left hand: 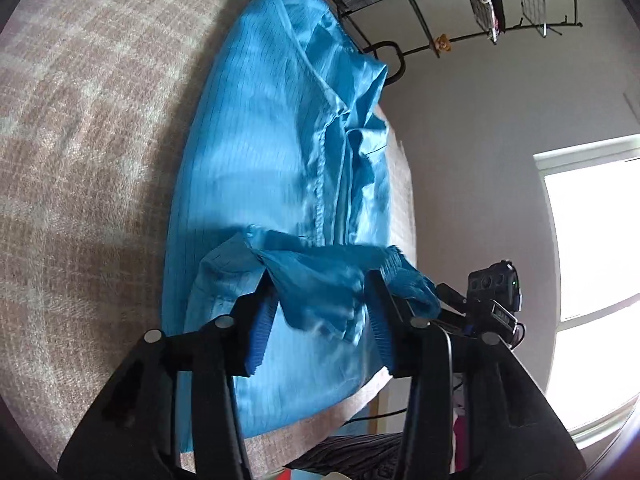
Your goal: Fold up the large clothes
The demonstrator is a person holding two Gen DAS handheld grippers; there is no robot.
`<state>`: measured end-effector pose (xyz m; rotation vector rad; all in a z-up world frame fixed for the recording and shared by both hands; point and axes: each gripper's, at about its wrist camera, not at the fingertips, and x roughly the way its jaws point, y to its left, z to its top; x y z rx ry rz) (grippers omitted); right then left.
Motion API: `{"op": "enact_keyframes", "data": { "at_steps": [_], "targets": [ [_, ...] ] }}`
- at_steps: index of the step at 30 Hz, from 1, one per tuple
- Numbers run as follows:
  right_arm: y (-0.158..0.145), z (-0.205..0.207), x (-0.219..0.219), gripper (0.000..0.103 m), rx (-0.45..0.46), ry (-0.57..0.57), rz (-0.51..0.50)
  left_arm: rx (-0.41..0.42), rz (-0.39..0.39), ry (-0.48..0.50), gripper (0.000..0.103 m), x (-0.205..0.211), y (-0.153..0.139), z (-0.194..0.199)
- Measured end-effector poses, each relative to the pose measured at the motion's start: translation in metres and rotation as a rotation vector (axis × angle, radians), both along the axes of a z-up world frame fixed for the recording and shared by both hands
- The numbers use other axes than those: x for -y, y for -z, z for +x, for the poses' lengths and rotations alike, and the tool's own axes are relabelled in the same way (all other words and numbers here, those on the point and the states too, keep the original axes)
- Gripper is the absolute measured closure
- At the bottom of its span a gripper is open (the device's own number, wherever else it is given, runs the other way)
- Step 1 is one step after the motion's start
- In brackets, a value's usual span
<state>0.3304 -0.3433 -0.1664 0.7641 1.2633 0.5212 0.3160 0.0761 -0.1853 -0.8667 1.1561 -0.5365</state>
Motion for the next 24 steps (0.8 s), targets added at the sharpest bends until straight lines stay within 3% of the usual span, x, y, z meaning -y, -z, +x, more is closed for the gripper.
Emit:
{"op": "enact_keyframes", "data": {
  "at_steps": [1,3,6,11,13,17,20,24],
  "targets": [
    [-0.003,-0.001,0.004,0.035,0.007,0.014,0.017,-0.006,-0.01,0.001,0.059,-0.001,-0.001,0.002],
    [-0.011,-0.004,0.011,0.034,0.033,0.03,0.037,-0.005,-0.018,-0.009,0.059,-0.003,-0.003,0.003],
    [-0.028,-0.012,0.015,0.038,0.098,0.03,-0.028,0.031,0.02,-0.009,0.059,-0.006,-0.011,0.003],
    [-0.037,-0.025,0.006,0.042,0.179,-0.032,-0.35,0.089,0.053,-0.026,0.059,-0.023,-0.026,0.002],
    [-0.03,-0.025,0.003,0.051,0.181,-0.072,-0.418,0.092,0.071,-0.025,0.059,-0.026,-0.026,0.003],
    [-0.009,-0.021,-0.018,0.067,0.185,-0.161,-0.525,0.063,0.103,0.078,0.059,-0.005,-0.012,0.007],
    [0.005,-0.014,-0.036,0.072,0.195,-0.205,-0.616,0.066,0.165,0.119,0.059,0.015,-0.003,0.011],
    [0.024,-0.002,-0.042,0.078,0.164,-0.224,-0.656,0.07,0.324,0.129,0.059,0.033,0.016,0.027]
  ]
}}
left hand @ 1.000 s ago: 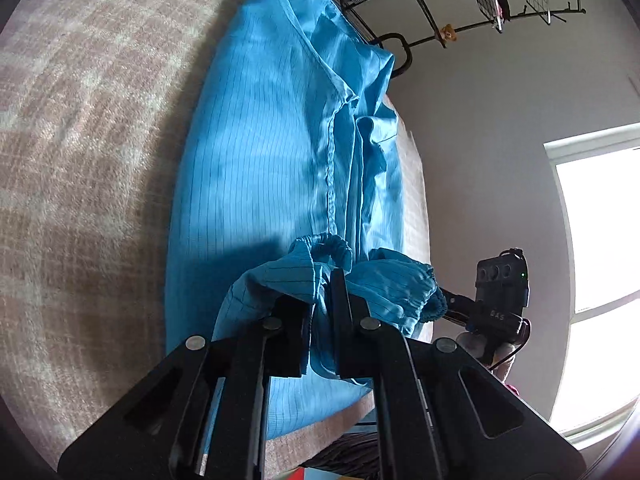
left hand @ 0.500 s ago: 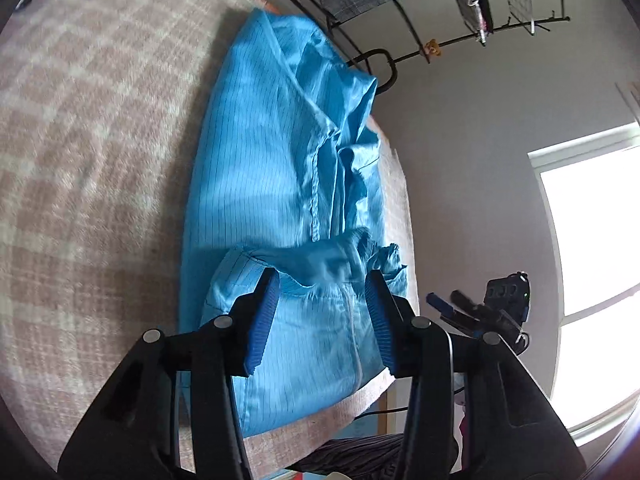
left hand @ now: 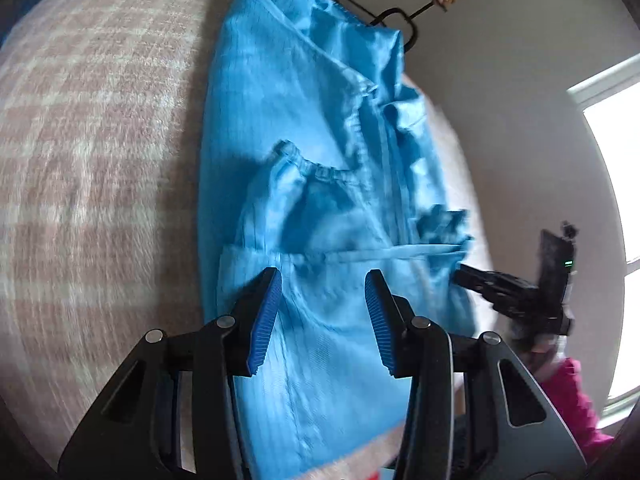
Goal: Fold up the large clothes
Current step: 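Open both tools and pull them back from the coat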
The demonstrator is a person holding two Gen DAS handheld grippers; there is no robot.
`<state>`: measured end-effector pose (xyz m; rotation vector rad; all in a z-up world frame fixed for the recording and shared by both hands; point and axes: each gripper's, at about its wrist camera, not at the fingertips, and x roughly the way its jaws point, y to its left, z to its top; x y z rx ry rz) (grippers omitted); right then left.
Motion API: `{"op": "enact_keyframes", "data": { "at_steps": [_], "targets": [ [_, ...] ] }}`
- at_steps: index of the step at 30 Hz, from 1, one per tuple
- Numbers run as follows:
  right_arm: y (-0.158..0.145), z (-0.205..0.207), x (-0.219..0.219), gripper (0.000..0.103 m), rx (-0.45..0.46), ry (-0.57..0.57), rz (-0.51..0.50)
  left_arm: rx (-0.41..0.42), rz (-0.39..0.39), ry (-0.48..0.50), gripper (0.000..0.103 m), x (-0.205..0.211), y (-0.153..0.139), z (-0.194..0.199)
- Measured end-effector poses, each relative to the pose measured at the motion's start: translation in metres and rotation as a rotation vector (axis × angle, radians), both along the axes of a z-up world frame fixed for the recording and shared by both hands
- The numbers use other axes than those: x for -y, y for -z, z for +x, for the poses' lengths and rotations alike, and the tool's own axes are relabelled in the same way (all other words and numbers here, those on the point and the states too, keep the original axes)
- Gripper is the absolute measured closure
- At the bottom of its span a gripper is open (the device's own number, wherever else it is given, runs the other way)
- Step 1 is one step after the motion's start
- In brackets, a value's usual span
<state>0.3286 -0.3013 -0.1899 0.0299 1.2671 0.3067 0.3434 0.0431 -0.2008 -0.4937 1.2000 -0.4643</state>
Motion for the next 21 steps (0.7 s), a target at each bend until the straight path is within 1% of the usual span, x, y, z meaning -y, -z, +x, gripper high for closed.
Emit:
{"op": "enact_keyframes", "data": {
  "at_steps": [1,3,5,6,7,8,11,13,17,19,21],
  "targets": [
    [0.004,0.003,0.0,0.078,-0.013,0.004,-0.001,-0.012,0.004,0.003,0.059,0.002,0.006,0.004],
    [0.005,0.005,0.0,0.077,-0.024,-0.002,0.003,0.002,0.021,0.014,0.059,0.003,0.008,0.008],
    [-0.004,0.005,0.002,0.076,-0.027,-0.023,0.002,-0.011,0.025,0.028,0.059,0.004,0.005,0.01],
    [-0.011,0.004,0.004,0.075,-0.015,-0.027,0.01,-0.014,0.015,0.032,0.059,0.003,0.001,0.011],
    [-0.021,0.003,0.008,0.071,0.007,-0.03,0.028,-0.008,0.007,0.036,0.059,0.001,-0.005,0.011],
    [-0.03,0.003,0.012,0.07,0.035,-0.03,0.041,0.006,0.004,0.041,0.059,0.0,-0.011,0.012],
    [-0.058,0.011,0.026,0.063,0.142,-0.004,0.044,0.072,0.029,0.039,0.059,-0.006,-0.032,0.028],
    [-0.071,0.025,0.035,0.058,0.179,0.015,0.053,0.086,0.038,0.03,0.059,-0.011,-0.04,0.048],
    [-0.084,0.073,0.041,0.057,0.2,0.034,0.077,0.124,0.055,-0.008,0.059,-0.025,-0.056,0.099],
    [-0.085,0.096,0.042,0.056,0.199,0.035,0.098,0.142,0.07,-0.017,0.059,-0.028,-0.063,0.131],
    [-0.085,0.125,0.044,0.055,0.196,0.034,0.122,0.158,0.067,-0.011,0.059,-0.031,-0.07,0.163]
  ]
}}
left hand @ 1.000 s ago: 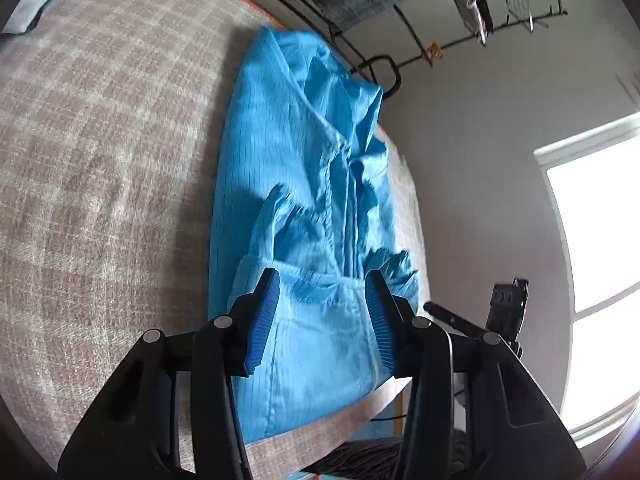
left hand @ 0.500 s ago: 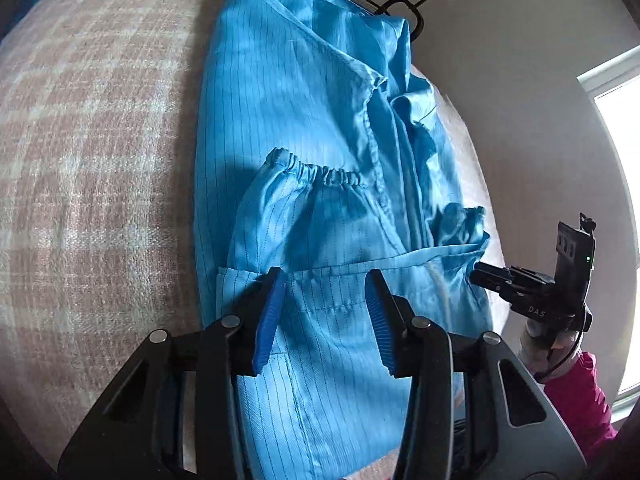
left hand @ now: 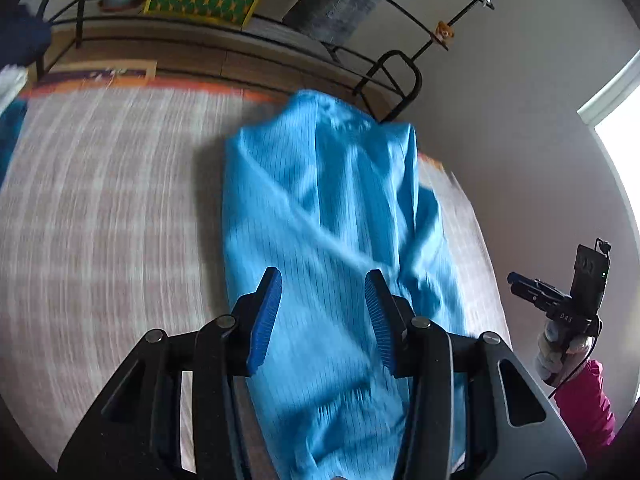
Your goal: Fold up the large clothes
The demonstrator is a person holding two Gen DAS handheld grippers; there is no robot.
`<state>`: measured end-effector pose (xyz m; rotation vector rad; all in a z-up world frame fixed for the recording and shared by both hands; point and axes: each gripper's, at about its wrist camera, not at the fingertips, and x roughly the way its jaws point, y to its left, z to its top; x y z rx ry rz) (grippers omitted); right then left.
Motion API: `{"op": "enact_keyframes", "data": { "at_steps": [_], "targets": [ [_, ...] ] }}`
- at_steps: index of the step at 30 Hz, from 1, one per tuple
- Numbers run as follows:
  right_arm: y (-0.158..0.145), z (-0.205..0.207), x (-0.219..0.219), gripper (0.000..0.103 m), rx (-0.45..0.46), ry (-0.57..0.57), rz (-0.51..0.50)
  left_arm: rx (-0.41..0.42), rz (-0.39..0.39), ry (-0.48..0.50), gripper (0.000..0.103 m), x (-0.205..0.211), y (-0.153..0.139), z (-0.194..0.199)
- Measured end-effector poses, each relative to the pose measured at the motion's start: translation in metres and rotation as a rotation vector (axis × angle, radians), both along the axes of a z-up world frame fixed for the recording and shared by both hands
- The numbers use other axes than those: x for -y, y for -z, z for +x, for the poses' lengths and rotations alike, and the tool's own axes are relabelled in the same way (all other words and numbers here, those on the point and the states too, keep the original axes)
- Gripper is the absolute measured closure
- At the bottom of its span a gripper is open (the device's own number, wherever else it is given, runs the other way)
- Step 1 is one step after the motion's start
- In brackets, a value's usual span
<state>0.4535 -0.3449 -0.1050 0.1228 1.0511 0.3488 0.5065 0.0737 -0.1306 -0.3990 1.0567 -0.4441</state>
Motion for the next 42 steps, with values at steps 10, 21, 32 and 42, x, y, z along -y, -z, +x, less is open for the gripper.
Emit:
{"op": "enact_keyframes", "data": {
  "at_steps": [10,21,32,42],
  "targets": [
    [0.017,0.136,-0.007,0.037,0.001,0.016,0.104,-0.088,-0.099,-0.004,0.054,0.005,0.025,0.144],
    [0.06,0.272,-0.032,0.038,-0.1,0.041,0.213,-0.2,-0.1,0.048,0.052,0.041,0.07,0.234],
    [0.092,0.304,-0.092,0.097,-0.133,-0.049,0.025,0.101,0.084,0.02,0.102,0.058,0.037,0.195],
    [0.09,0.309,-0.116,0.071,0.002,-0.009,-0.15,0.115,0.254,-0.053,0.102,0.059,0.06,0.2]
  ]
}}
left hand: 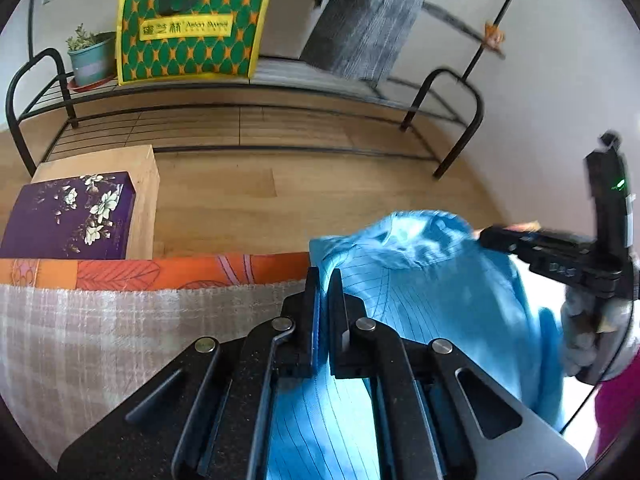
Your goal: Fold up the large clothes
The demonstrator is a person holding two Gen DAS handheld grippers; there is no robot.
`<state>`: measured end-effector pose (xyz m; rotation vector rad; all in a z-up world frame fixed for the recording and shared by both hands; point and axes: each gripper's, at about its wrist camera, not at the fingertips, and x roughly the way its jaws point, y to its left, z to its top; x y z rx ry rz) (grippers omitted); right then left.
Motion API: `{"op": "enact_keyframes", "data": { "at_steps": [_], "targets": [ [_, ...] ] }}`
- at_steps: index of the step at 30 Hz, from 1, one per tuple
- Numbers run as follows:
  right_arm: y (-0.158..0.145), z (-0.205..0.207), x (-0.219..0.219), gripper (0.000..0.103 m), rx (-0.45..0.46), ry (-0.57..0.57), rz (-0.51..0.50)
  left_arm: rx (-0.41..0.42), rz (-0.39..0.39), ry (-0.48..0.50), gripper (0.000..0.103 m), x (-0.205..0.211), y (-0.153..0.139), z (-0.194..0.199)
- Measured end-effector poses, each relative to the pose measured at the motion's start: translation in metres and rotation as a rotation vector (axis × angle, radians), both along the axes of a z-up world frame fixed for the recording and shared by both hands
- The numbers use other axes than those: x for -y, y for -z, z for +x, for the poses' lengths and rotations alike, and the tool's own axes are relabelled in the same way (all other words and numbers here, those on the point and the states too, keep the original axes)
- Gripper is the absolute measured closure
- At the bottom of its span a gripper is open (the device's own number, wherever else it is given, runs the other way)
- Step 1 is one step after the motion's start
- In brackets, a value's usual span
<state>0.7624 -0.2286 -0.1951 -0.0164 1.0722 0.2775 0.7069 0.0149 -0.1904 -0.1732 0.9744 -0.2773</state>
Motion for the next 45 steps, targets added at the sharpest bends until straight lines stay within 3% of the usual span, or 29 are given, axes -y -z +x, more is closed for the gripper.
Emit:
{"op": "enact_keyframes", "data": {
  "at_steps": [3,7,12,16,20,25,27,30,34,36,37,38,40,41,43,45],
  "targets": [
    [-0.017,-0.011,0.012,0.069,0.029,0.014,0.058,-0.038,0.01,0.006,0.102,0.003,0.003,0.005],
    [-0.054,-0.042,0.047,0.069,0.077,-0.004,0.209,-0.017,-0.084,0.014,0.102,-0.012,-0.023,-0.007],
    [-0.08,-0.096,0.08,0.068,0.071,-0.024,0.239,0.013,-0.118,0.019,0.101,-0.04,-0.055,-0.024],
    [-0.063,-0.142,0.087,0.069,-0.022,-0.045,0.176,-0.047,-0.147,0.025,0.101,-0.055,-0.054,-0.026],
    [-0.03,-0.172,0.083,0.072,-0.101,-0.11,0.199,-0.074,-0.161,0.056,0.101,-0.051,-0.046,-0.034],
    [0.009,-0.164,0.063,0.072,-0.133,-0.11,0.142,-0.112,-0.133,0.16,0.101,-0.021,-0.022,-0.042],
    [0.017,-0.157,0.059,0.072,-0.148,-0.088,0.137,-0.13,-0.071,0.167,0.101,-0.01,-0.008,-0.039],
    [0.013,-0.149,0.051,0.072,-0.174,-0.108,0.107,-0.213,-0.07,0.146,0.101,-0.008,0.017,-0.026],
    [-0.008,-0.142,0.047,0.07,-0.16,-0.157,0.121,-0.188,-0.174,0.106,0.101,-0.021,0.004,-0.014],
    [-0.021,-0.141,0.047,0.067,-0.137,-0.173,0.2,-0.182,-0.21,0.074,0.075,-0.022,-0.004,0.0],
    [-0.027,-0.14,0.045,0.067,-0.127,-0.182,0.232,-0.18,-0.233,0.06,0.041,-0.021,-0.006,0.006],
    [-0.03,-0.138,0.041,0.067,-0.118,-0.192,0.25,-0.18,-0.266,0.049,0.029,-0.02,-0.007,0.012],
    [-0.031,-0.137,0.032,0.067,-0.106,-0.21,0.233,-0.242,-0.34,0.084,0.029,-0.009,-0.003,0.028],
    [-0.03,-0.135,0.027,0.067,-0.093,-0.215,0.2,-0.249,-0.339,0.091,0.029,-0.005,-0.001,0.031],
    [-0.028,-0.127,0.018,0.067,-0.076,-0.223,0.149,-0.247,-0.244,0.104,0.029,0.011,0.0,0.04],
    [-0.028,-0.119,0.018,0.065,-0.072,-0.218,0.158,-0.276,-0.161,0.084,0.038,0.021,0.009,0.047]
  ]
}}
